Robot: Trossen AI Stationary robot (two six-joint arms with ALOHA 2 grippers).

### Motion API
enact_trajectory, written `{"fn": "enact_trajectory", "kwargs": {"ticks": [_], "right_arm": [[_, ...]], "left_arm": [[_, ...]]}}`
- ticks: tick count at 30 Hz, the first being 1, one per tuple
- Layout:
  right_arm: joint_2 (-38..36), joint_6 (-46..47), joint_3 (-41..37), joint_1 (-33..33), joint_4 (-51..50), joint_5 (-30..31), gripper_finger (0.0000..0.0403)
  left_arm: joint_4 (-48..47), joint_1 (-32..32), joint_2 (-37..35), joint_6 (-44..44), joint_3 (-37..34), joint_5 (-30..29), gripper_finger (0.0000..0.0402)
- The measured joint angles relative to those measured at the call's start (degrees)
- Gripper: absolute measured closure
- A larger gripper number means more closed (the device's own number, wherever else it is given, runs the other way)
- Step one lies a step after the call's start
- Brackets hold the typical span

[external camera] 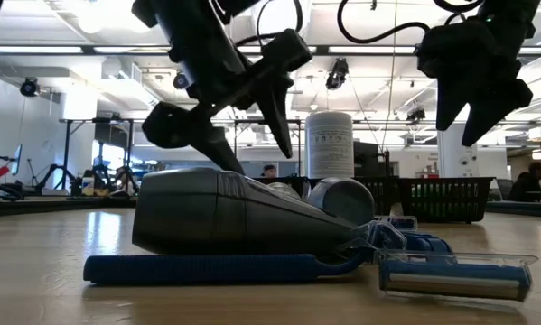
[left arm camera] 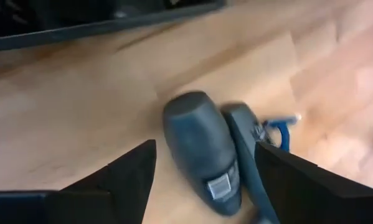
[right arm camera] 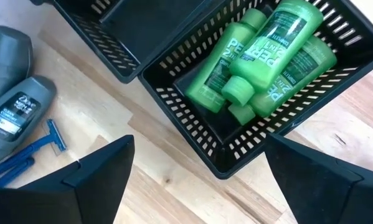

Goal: Pick & Place Travel size toiletries
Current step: Put the gray deodorant into the middle left black bin

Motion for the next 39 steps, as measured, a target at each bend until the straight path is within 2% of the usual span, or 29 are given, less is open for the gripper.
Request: {"fn": "enact_trajectory", "kwargs": {"ticks": [5,12,20,26,31,33,36,39], "right_arm": [[0.0,-1.29,-0.02,0.0,-0.13,-0.05,0.0066],[0.0,-3.02,-0.04,0.0,-0.37,-0.07,0.008],[0.0,-3.24,-0.71,0.0,-0.36,-0.12,0.0084],[0.0,-3.22,-1.38,0.0,-0.37,-0.4,0.0065],[-0.02,-3.24,-1.53,0.0,-0.28,-0.42,0.0048],[-0.02,-3.45,-1.53,0.0,-0.11,-0.42,0.0045],[-0.02,-4.89,-1.15,0.0,-0.08,-0.42,0.0045],[-0.49,-6.05,-0.86,-0.01,-0.01,-0.42,0.0052]], "left_arm": [[0.17,-2.81,2.23,-8.78,0.42,-7.24,0.0133],[0.3,-3.54,6.42,-13.04,2.15,-7.21,0.0133],[-4.54,-3.5,13.73,-13.23,9.56,-6.73,0.0133],[-11.79,-3.51,17.22,-7.5,15.91,-6.85,0.0135],[-14.44,-3.01,17.44,-2.68,18.19,-6.31,0.0168],[-15.66,-2.63,16.66,-1.44,18.25,-6.14,0.0183],[-16.75,-2.2,14.02,0.82,18.25,-3.77,0.0183],[-18.19,-2.22,8.85,2.26,18.23,-4.0,0.0183]]}}
